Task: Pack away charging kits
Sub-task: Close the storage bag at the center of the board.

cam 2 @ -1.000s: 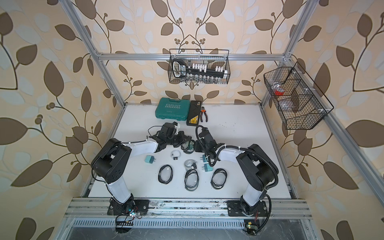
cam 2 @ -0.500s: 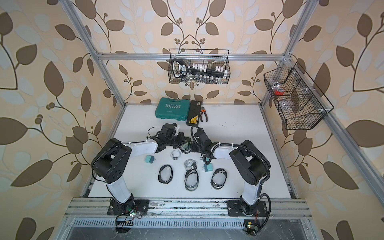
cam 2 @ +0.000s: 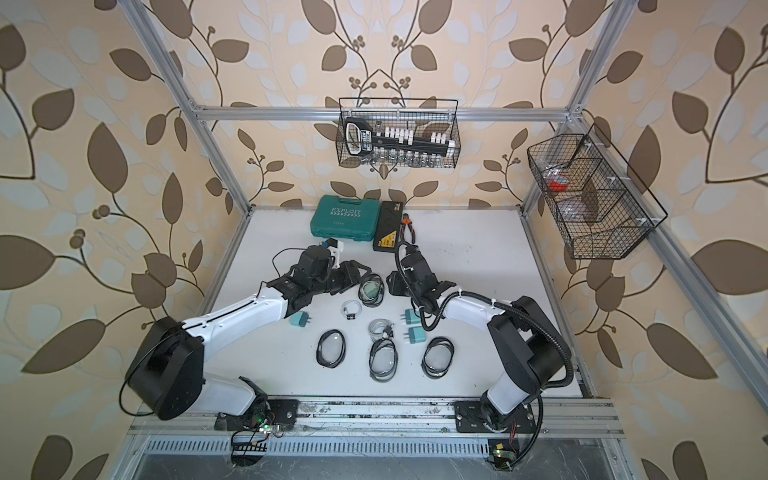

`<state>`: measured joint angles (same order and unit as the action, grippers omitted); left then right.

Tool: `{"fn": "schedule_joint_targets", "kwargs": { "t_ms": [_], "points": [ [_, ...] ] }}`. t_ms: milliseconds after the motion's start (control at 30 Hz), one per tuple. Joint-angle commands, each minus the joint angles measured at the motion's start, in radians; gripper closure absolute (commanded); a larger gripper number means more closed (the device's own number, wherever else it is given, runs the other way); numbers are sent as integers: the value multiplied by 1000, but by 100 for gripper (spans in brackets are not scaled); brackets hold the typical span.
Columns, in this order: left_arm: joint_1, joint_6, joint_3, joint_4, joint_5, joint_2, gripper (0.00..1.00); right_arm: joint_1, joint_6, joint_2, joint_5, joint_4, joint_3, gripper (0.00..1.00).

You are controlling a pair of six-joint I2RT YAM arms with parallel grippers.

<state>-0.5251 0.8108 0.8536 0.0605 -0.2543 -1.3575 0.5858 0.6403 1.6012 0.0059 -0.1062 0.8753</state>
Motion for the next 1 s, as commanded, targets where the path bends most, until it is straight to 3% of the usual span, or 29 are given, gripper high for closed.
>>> {"fn": "schedule_joint_targets", "kwargs": {
  "t_ms": [0,100,133,333,467,667,800,967],
  "points": [
    [-5,-48,-52,-73,109,85,30,24,-9,8,-8,37,27,50],
    [-4,-64,-117,-45,157,156,4,63,-12,64,15,72,89,50],
    [-4,-69,-138,-31,168,176,1,68,-11,83,18,80,106,50],
    [-4,-111,-148,-81,235,209,1,77,7,188,7,68,138,56],
    [0,-138,-79,-175,220,151,1,77,17,222,-1,55,140,70],
    [7,-118,-21,-156,159,22,1,76,30,227,17,37,101,94],
    [14,-110,43,-152,98,-93,1,74,32,236,19,23,81,100],
    [26,-94,122,-159,31,-244,5,67,33,253,24,12,66,100]
  ]
}}
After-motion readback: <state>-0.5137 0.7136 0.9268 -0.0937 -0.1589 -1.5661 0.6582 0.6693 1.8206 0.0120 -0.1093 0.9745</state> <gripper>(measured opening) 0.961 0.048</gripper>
